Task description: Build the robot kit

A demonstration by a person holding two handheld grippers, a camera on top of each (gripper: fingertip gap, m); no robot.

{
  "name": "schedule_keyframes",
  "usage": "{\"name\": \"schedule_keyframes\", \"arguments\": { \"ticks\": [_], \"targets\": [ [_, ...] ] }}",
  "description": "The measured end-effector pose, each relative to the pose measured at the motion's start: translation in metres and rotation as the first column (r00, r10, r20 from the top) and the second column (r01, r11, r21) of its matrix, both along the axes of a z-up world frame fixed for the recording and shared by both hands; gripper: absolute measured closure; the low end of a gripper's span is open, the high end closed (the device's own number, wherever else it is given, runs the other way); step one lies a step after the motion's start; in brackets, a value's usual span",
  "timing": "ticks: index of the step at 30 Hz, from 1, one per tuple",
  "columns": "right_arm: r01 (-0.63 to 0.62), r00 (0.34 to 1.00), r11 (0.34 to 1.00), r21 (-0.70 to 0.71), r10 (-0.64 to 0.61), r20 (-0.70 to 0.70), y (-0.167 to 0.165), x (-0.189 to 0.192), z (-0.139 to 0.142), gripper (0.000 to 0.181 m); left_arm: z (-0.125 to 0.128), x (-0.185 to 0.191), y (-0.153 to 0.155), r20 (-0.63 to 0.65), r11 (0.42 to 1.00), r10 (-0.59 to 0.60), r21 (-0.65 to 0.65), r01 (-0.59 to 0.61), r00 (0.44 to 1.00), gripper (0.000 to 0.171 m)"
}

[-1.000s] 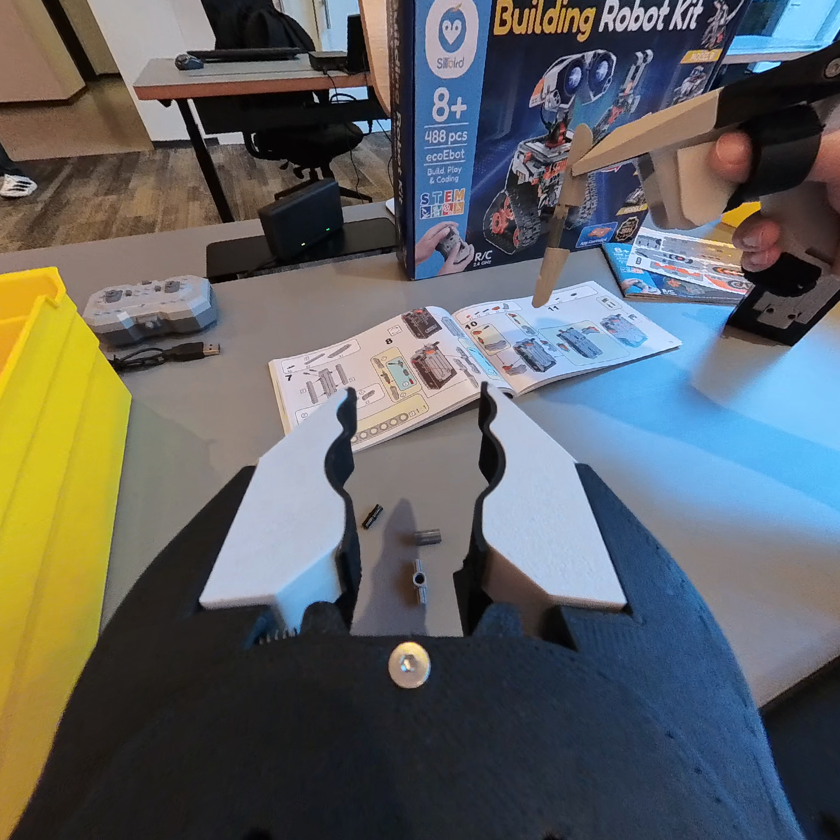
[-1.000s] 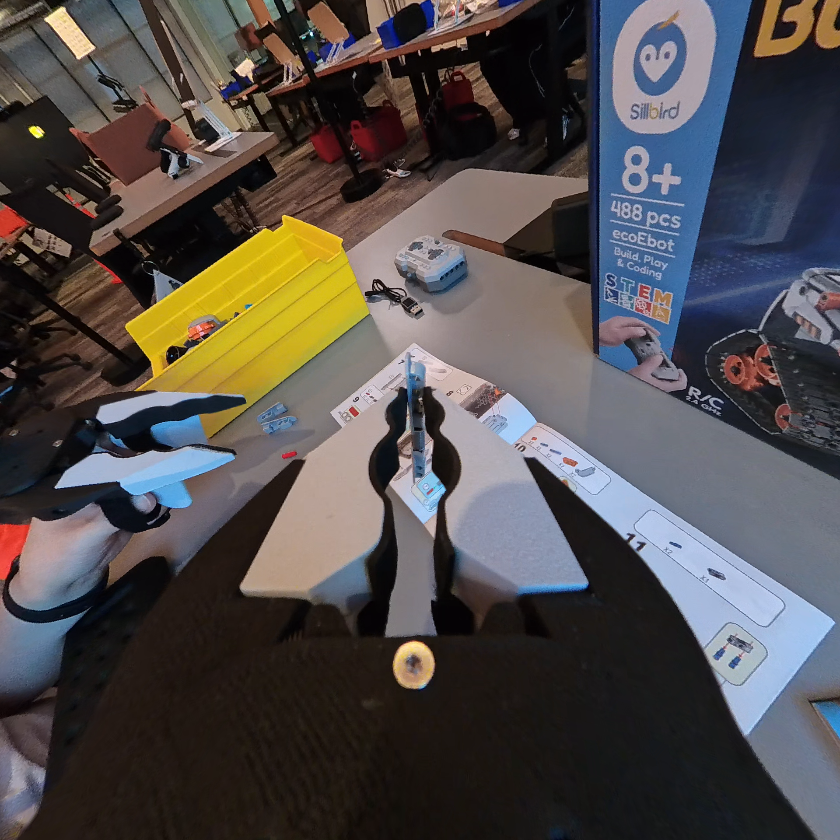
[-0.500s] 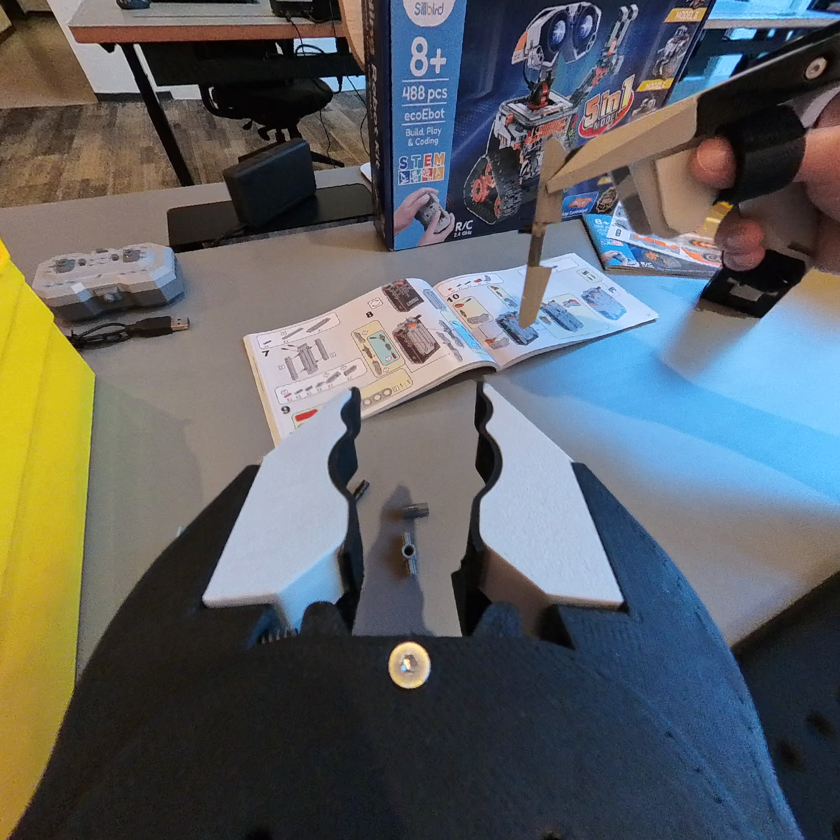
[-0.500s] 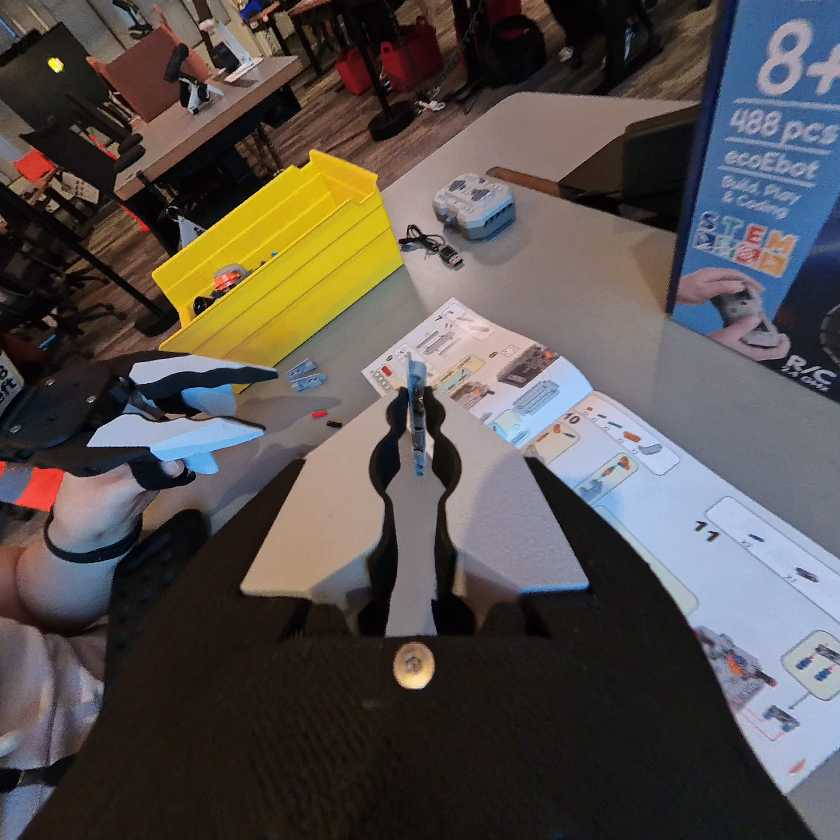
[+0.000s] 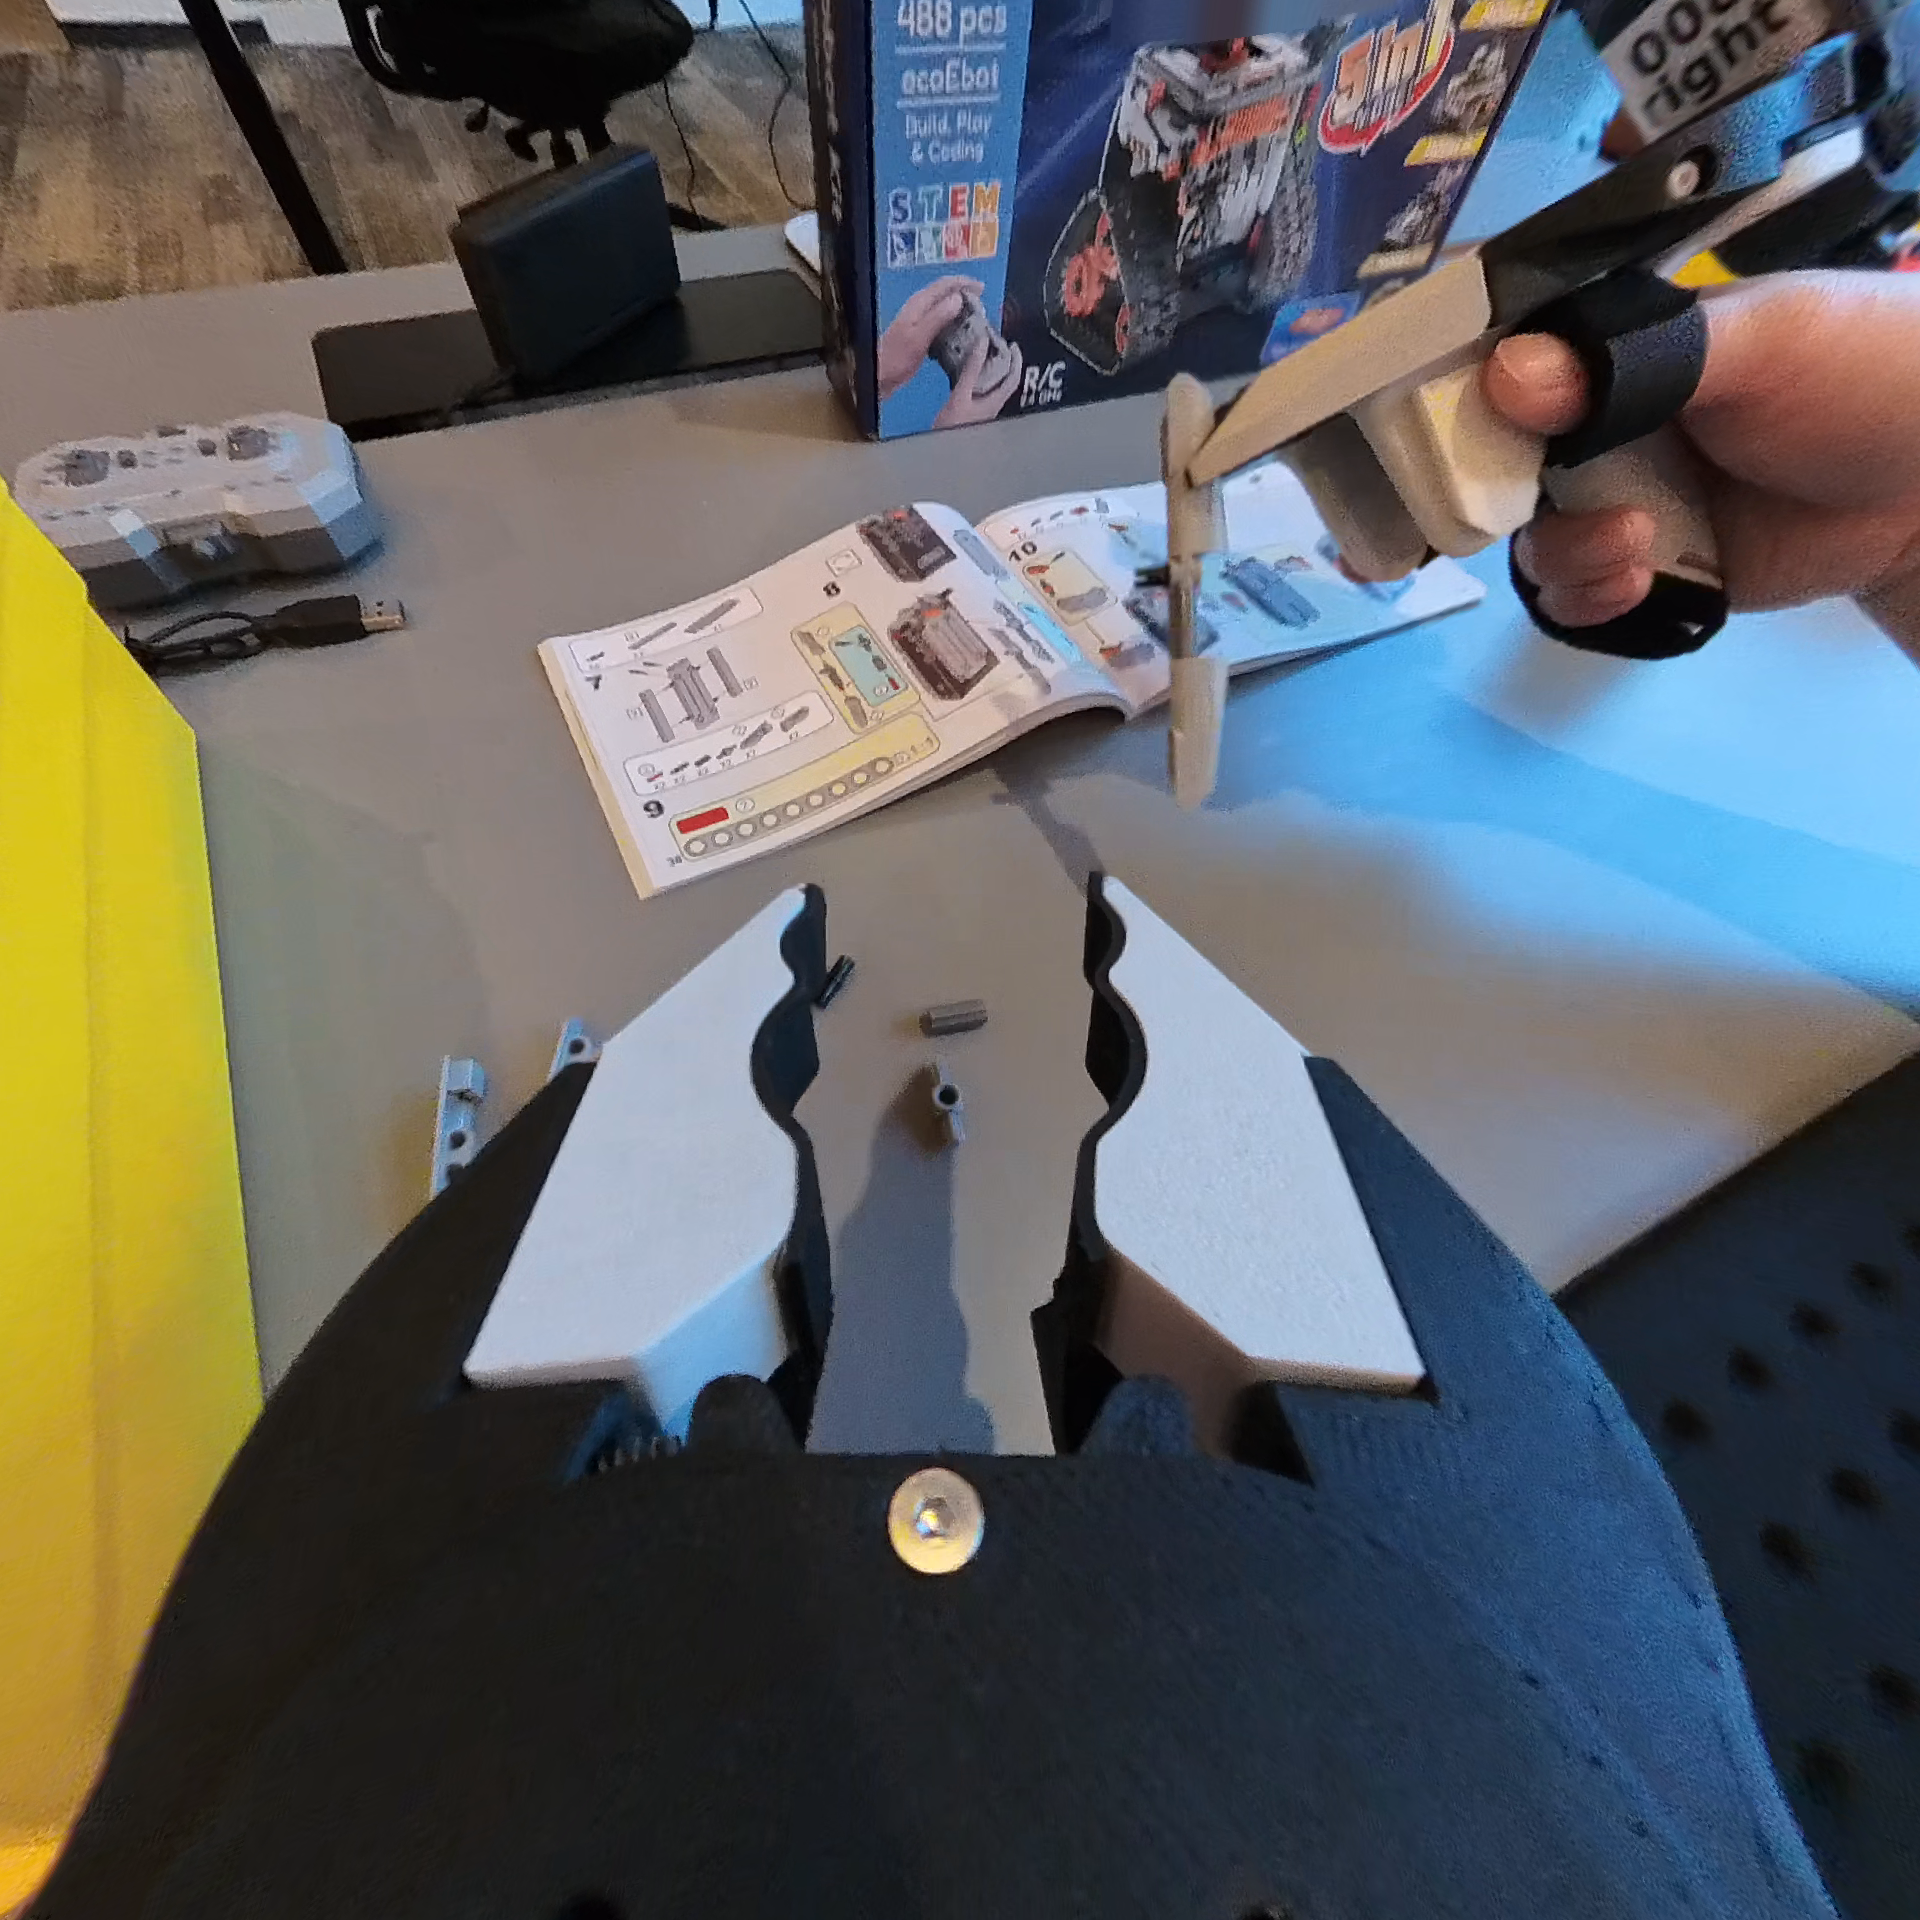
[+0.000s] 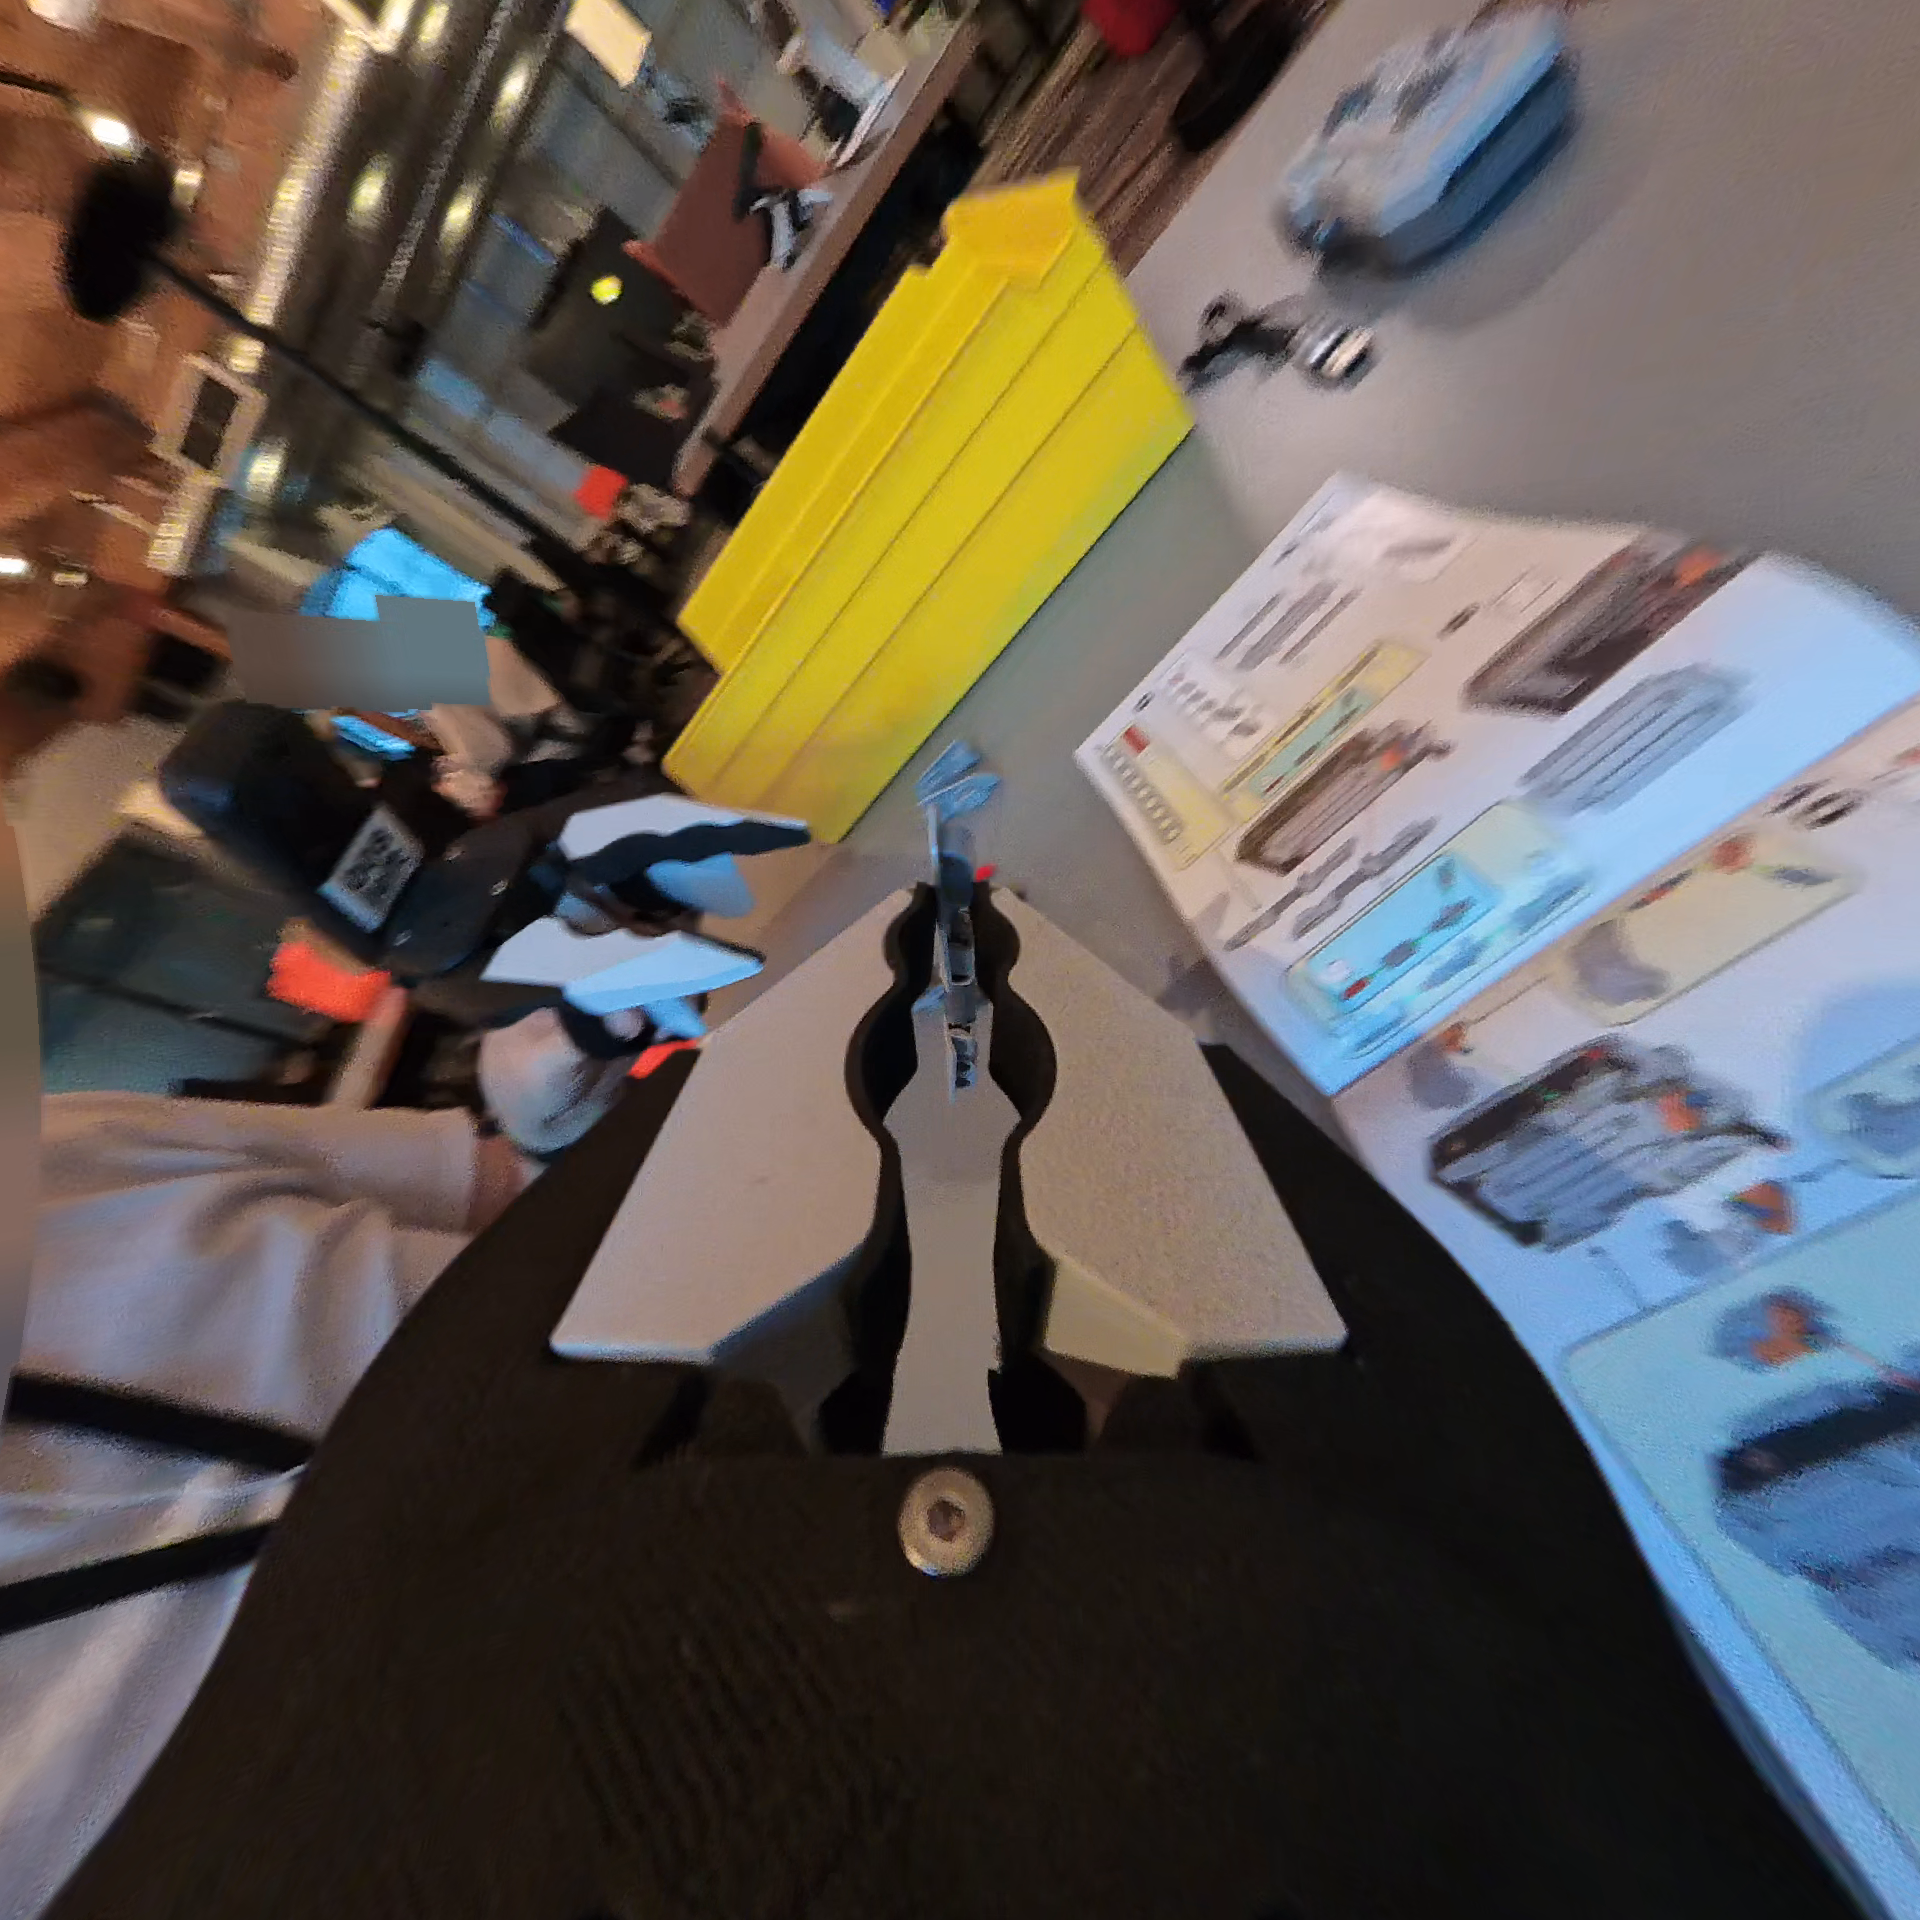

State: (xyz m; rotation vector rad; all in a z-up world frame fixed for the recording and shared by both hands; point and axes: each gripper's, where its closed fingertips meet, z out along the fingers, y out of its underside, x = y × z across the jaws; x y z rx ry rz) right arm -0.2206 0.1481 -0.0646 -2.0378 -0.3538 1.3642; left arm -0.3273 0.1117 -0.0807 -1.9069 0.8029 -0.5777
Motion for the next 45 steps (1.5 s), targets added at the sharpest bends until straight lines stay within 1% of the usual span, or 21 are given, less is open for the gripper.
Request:
{"name": "schedule_keyframes", "arguments": {
  "ticks": [2, 5, 8, 12, 14, 16, 19, 20, 22, 24, 26, 28, 29, 32, 35, 37, 39, 41, 42, 44, 45],
  "targets": [
    [-0.071, 0.996, 0.994, -0.087, 0.066, -0.054, -0.009, -0.008, -0.015, 0.175, -0.002, -0.004, -0.001, -0.017, 1.0, -0.015, -0.027, 0.014, 1.0, 0.124],
    [-0.107, 0.991, 0.978, -0.18, 0.089, -0.104, -0.013, -0.017, -0.034, 0.176, 0.0, -0.003, -0.009, -0.022, 0.996, -0.073, -0.052, 0.072, 0.997, 0.13],
    [-0.113, 0.985, 0.973, -0.203, 0.083, -0.154, -0.009, -0.023, -0.032, 0.176, -0.004, 0.012, -0.017, -0.035, 0.987, -0.147, -0.078, 0.144, 0.989, 0.131],
    [-0.115, 0.982, 0.968, -0.221, 0.077, -0.173, -0.008, -0.027, -0.034, 0.176, -0.018, 0.041, -0.026, -0.099, 0.969, -0.231, -0.111, 0.22, 0.968, 0.137],
    [-0.113, 0.979, 0.966, -0.235, 0.067, -0.194, -0.009, -0.028, -0.035, 0.176, -0.024, 0.053, -0.027, -0.081, 0.958, -0.253, -0.158, 0.238, 0.964, 0.137],
    [-0.117, 0.972, 0.961, -0.249, 0.059, -0.227, -0.01, -0.029, -0.033, 0.176, -0.03, 0.059, -0.024, -0.081, 0.957, -0.243, -0.18, 0.226, 0.967, 0.135],
    [-0.12, 0.966, 0.957, -0.263, 0.051, -0.254, -0.011, -0.029, -0.032, 0.176, -0.042, 0.061, -0.02, -0.172, 0.969, -0.21, -0.164, 0.182, 0.962, 0.135],
    [-0.12, 0.966, 0.957, -0.265, 0.051, -0.253, -0.011, -0.03, -0.033, 0.176, -0.045, 0.062, -0.02, -0.195, 0.972, -0.204, -0.159, 0.174, 0.959, 0.138],
    [-0.128, 0.966, 0.954, -0.27, 0.058, -0.251, -0.013, -0.031, -0.035, 0.176, -0.048, 0.068, -0.026, -0.199, 0.967, -0.223, -0.166, 0.191, 0.954, 0.158],
    [-0.131, 0.97, 0.952, -0.278, 0.065, -0.233, -0.014, -0.033, -0.04, 0.176, -0.053, 0.069, -0.029, -0.19, 0.96, -0.229, -0.208, 0.189, 0.955, 0.158],
    [-0.145, 0.977, 0.948, -0.282, 0.093, -0.192, -0.018, -0.035, -0.049, 0.175, -0.062, 0.067, -0.033, -0.197, 0.942, -0.246, -0.279, 0.186, 0.949, 0.158],
    [-0.167, 0.98, 0.943, -0.288, 0.126, -0.155, -0.022, -0.039, -0.054, 0.161, -0.066, 0.066, -0.038, -0.168, 0.922, -0.257, -0.339, 0.189, 0.952, 0.16],
    [-0.177, 0.98, 0.943, -0.281, 0.143, -0.138, -0.023, -0.039, -0.055, 0.158, -0.066, 0.065, -0.04, -0.155, 0.918, -0.252, -0.35, 0.185, 0.955, 0.16],
    [-0.172, 0.984, 0.957, -0.232, 0.158, -0.076, -0.02, -0.037, -0.053, 0.151, -0.067, 0.059, -0.042, -0.187, 0.923, -0.237, -0.35, 0.16, 0.953, 0.16],
    [-0.157, 0.988, 0.98, -0.124, 0.154, -0.03, -0.016, -0.031, -0.04, 0.148, -0.067, 0.052, -0.043, -0.242, 0.926, -0.222, -0.354, 0.126, 0.945, 0.16],
    [-0.128, 0.99, 0.992, -0.014, 0.129, 0.054, -0.012, -0.023, -0.029, 0.15, -0.069, 0.05, -0.044, -0.263, 0.919, -0.223, -0.379, 0.112, 0.939, 0.16],
    [-0.13, 0.981, 0.985, 0.11, 0.113, 0.156, -0.015, -0.017, -0.016, 0.15, -0.075, 0.049, -0.047, -0.288, 0.899, -0.234, -0.428, 0.093, 0.929, 0.16],
    [-0.11, 0.969, 0.962, 0.249, 0.048, 0.244, -0.012, -0.009, -0.001, 0.151, -0.08, 0.047, -0.044, -0.316, 0.888, -0.224, -0.456, 0.06, 0.922, 0.16],
    [-0.091, 0.964, 0.942, 0.323, 0.003, 0.265, -0.009, -0.004, 0.009, 0.152, -0.08, 0.048, -0.043, -0.308, 0.881, -0.217, -0.47, 0.05, 0.926, 0.16],
    [-0.06, 0.954, 0.886, 0.46, -0.085, 0.288, -0.003, 0.008, 0.028, 0.153, -0.08, 0.048, -0.041, -0.304, 0.865, -0.208, -0.501, 0.03, 0.93, 0.16],
    [-0.047, 0.941, 0.853, 0.519, -0.137, 0.31, 0.001, 0.017, 0.033, 0.153, -0.08, 0.048, -0.041, -0.307, 0.859, -0.205, -0.512, 0.02, 0.929, 0.16]
  ]
}}
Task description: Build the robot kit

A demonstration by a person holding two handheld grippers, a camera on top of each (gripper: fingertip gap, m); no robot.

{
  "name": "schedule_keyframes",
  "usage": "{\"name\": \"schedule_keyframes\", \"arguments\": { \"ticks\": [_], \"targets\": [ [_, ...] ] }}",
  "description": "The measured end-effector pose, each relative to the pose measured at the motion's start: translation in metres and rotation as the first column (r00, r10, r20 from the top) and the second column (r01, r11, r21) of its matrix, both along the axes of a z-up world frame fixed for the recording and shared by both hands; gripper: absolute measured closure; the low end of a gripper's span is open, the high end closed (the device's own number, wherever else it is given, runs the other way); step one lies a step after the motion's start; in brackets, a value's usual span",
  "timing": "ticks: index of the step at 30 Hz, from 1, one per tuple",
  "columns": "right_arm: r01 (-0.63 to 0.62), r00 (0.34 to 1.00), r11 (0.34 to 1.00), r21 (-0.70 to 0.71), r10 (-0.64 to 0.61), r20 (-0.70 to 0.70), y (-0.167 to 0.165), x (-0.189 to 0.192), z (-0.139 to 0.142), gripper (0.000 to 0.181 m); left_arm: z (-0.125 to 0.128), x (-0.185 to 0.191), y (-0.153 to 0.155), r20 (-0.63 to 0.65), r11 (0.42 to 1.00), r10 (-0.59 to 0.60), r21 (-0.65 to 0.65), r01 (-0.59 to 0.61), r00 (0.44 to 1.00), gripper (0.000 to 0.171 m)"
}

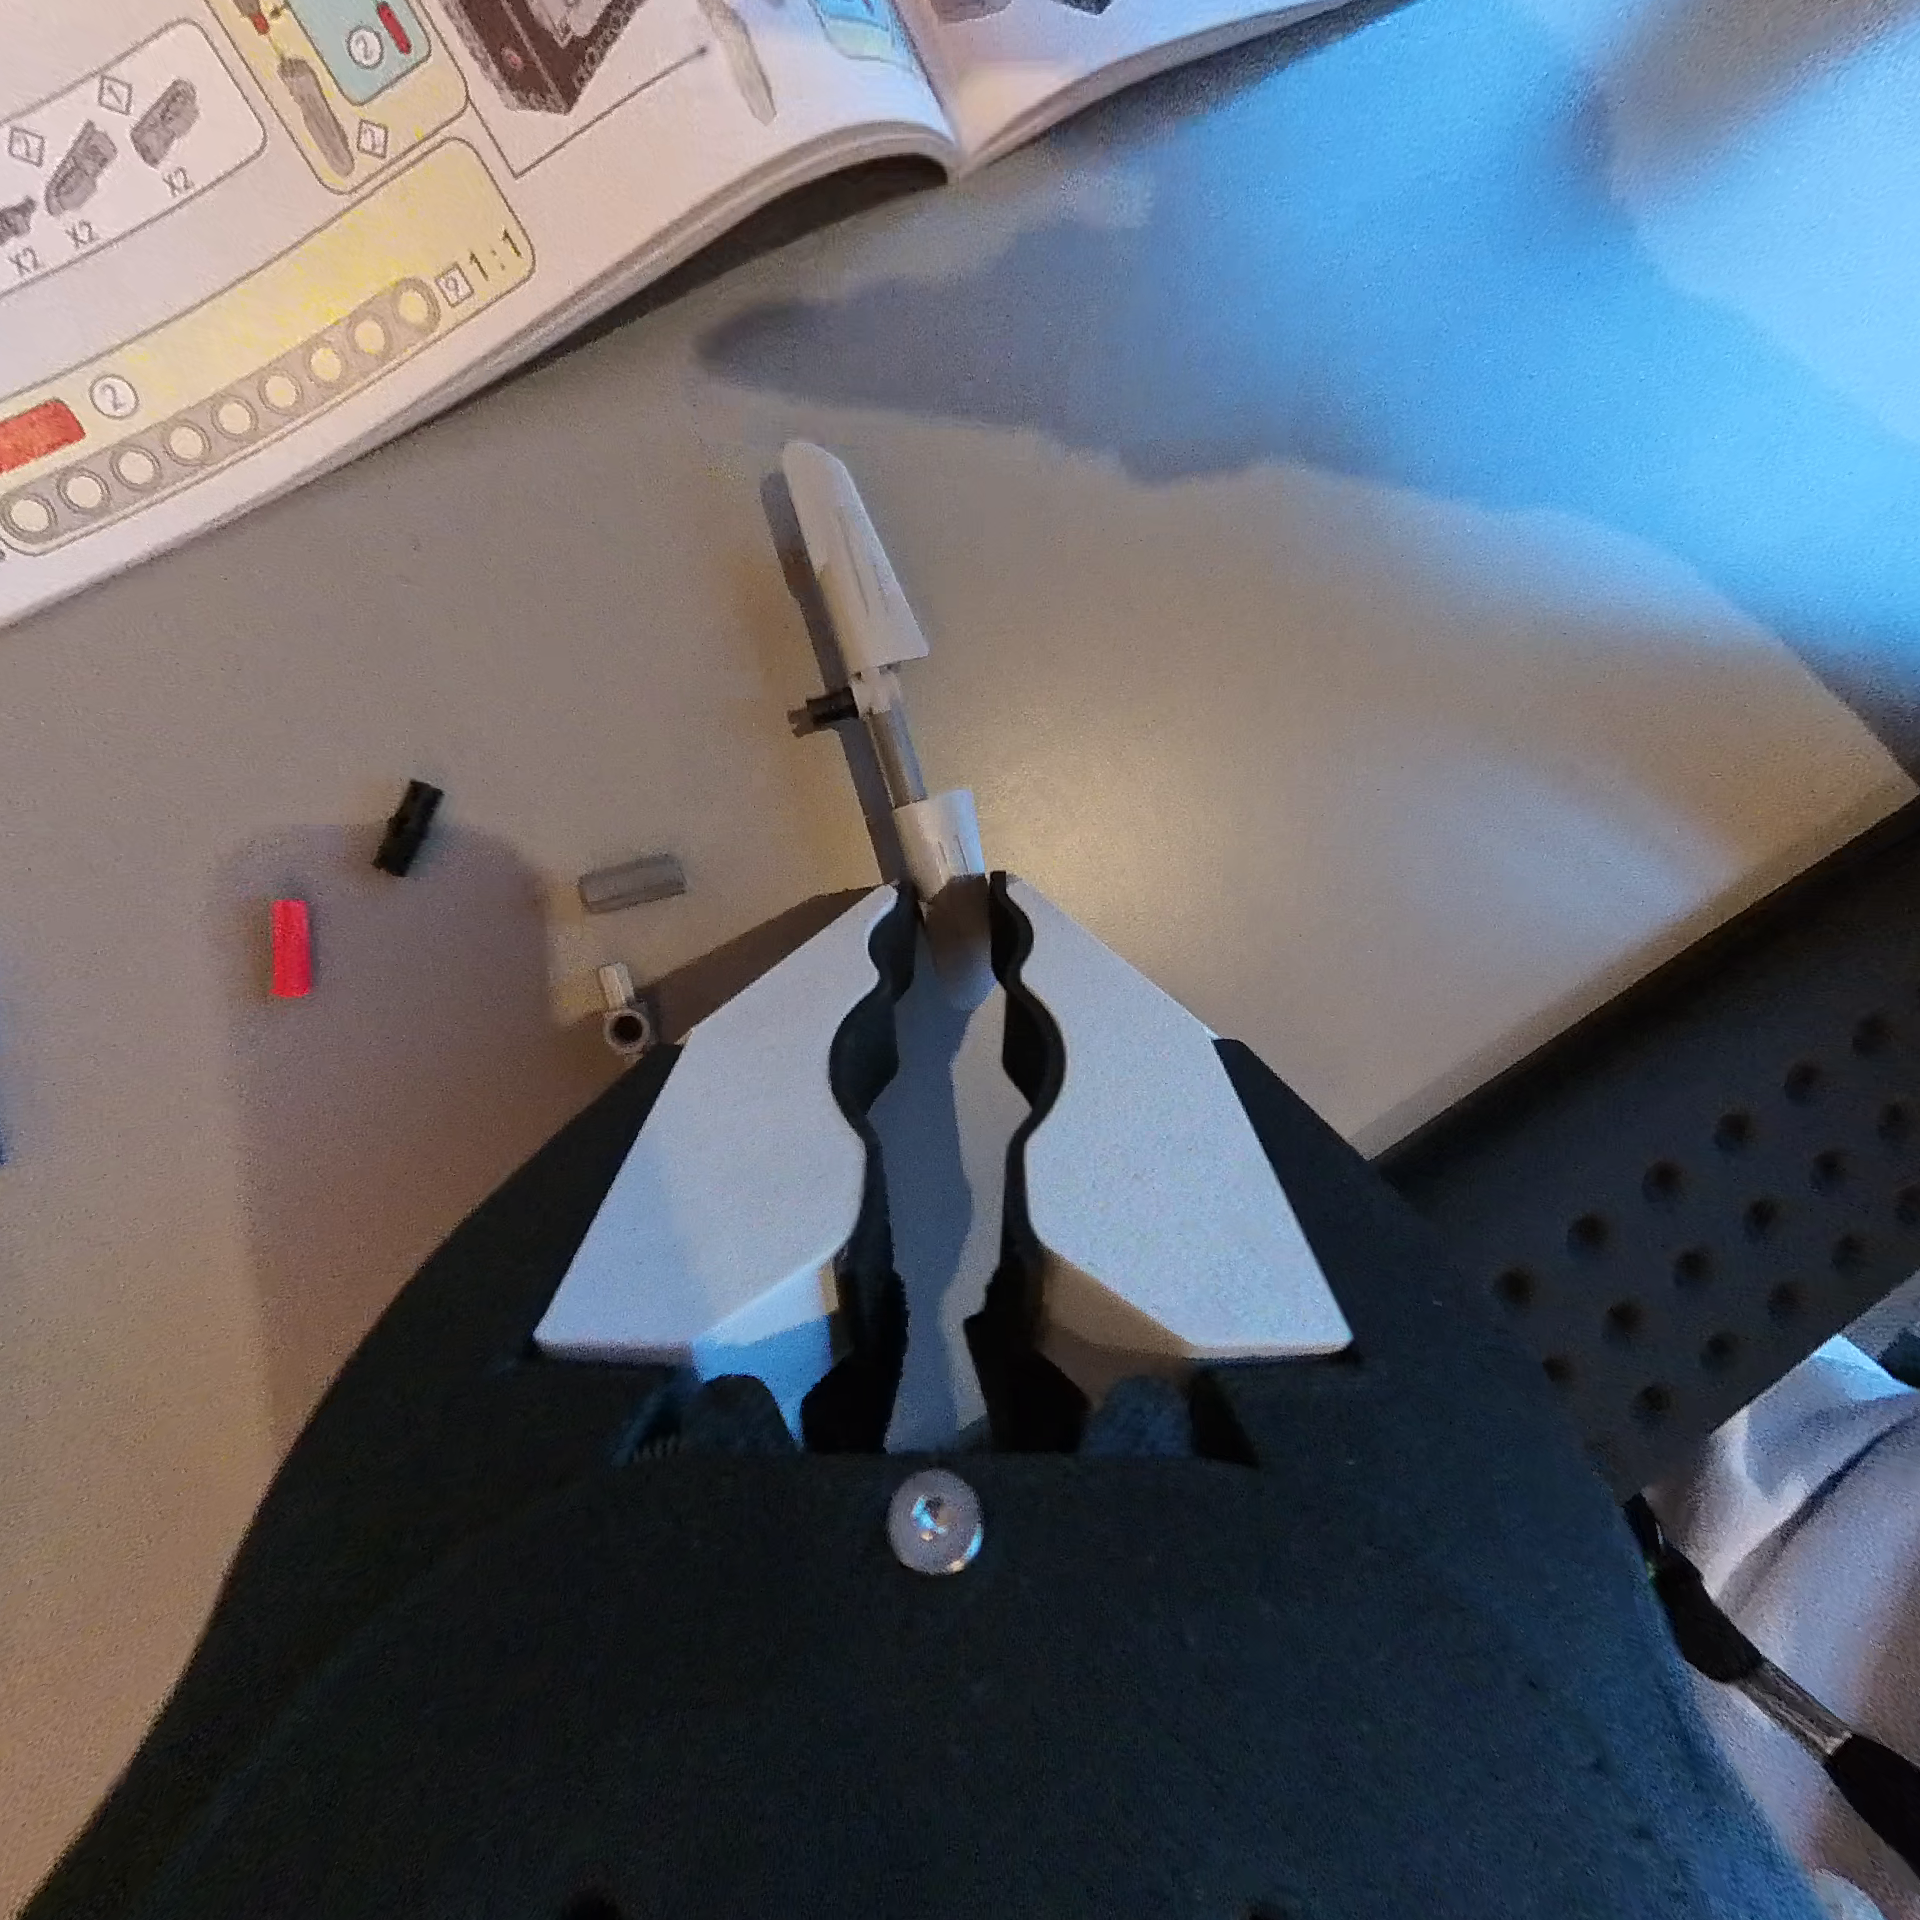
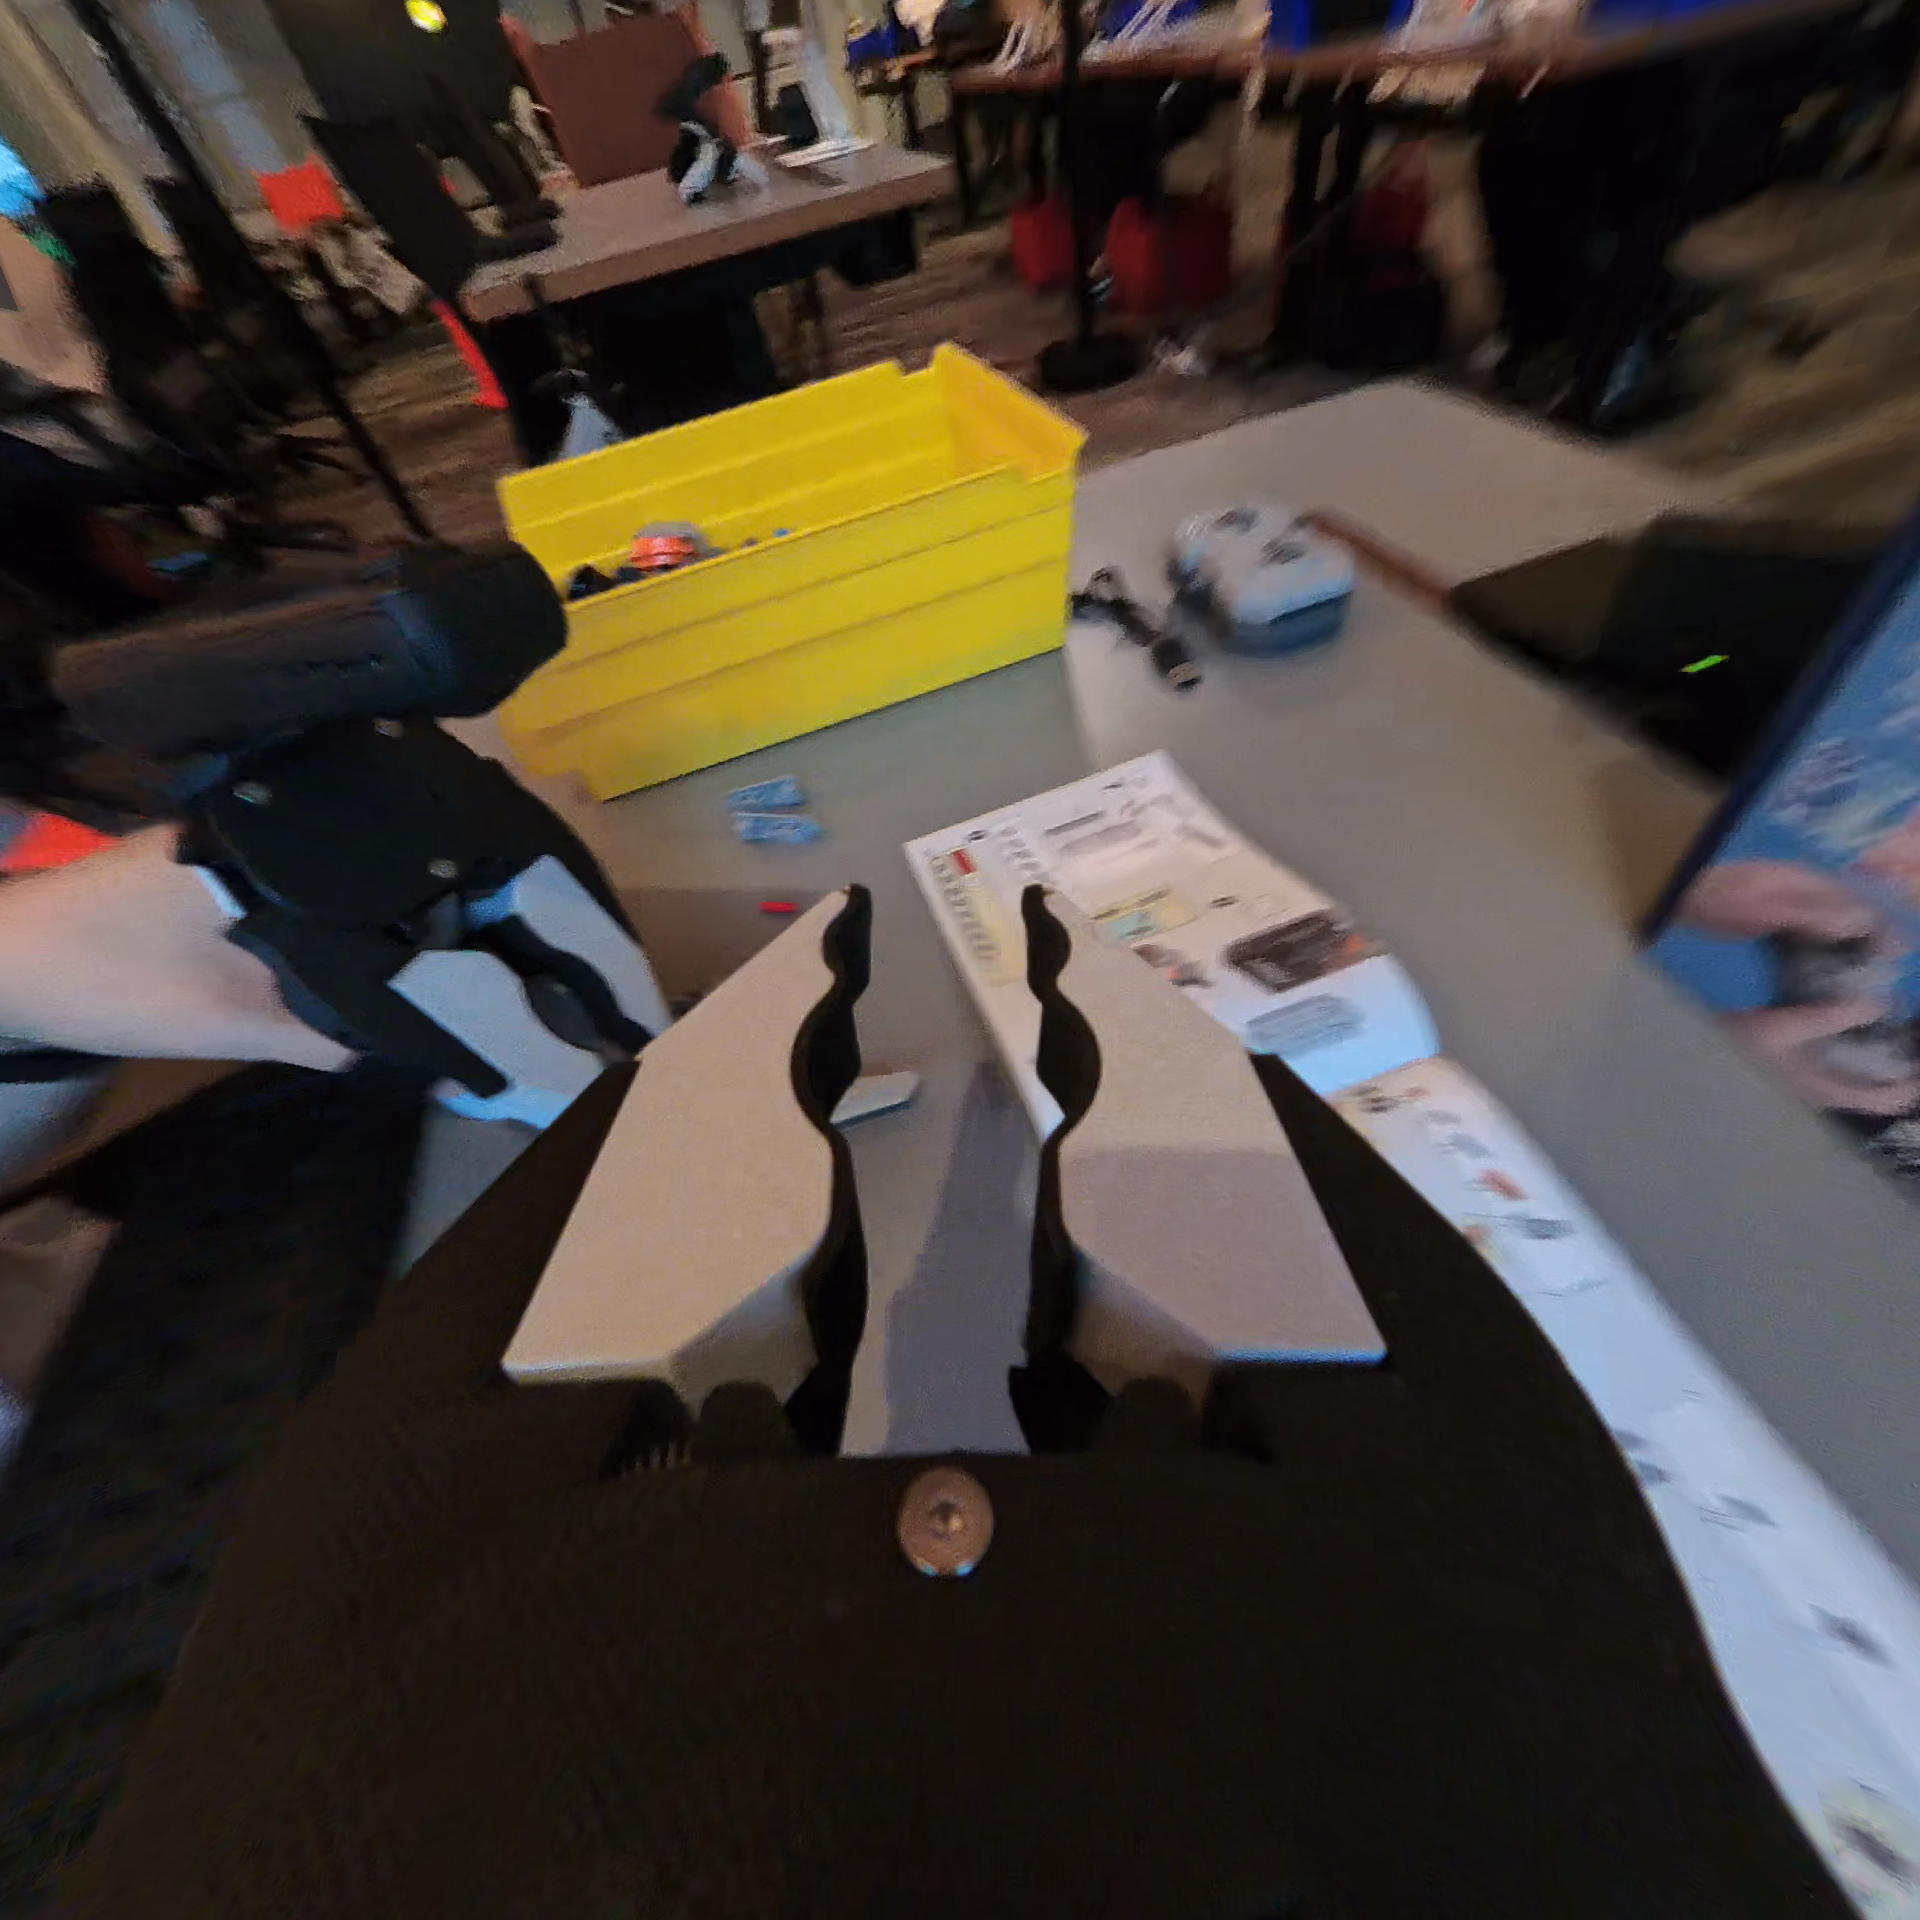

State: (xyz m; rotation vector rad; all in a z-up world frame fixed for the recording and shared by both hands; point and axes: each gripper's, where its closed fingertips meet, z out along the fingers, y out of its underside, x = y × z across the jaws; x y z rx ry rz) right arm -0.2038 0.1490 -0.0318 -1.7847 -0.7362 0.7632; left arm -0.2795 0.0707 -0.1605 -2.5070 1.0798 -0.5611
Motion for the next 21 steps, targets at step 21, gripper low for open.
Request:
{"name": "schedule_keyframes", "arguments": {
  "ticks": [21],
  "targets": [
    [0.051, 0.929, 0.921, 0.386, -0.185, 0.32, 0.011, 0.025, -0.008, 0.149, 0.076, -0.015, 0.016, 0.106, 0.967, 0.051, 0.241, -0.076, 0.993, 0.15]
  ]
}}
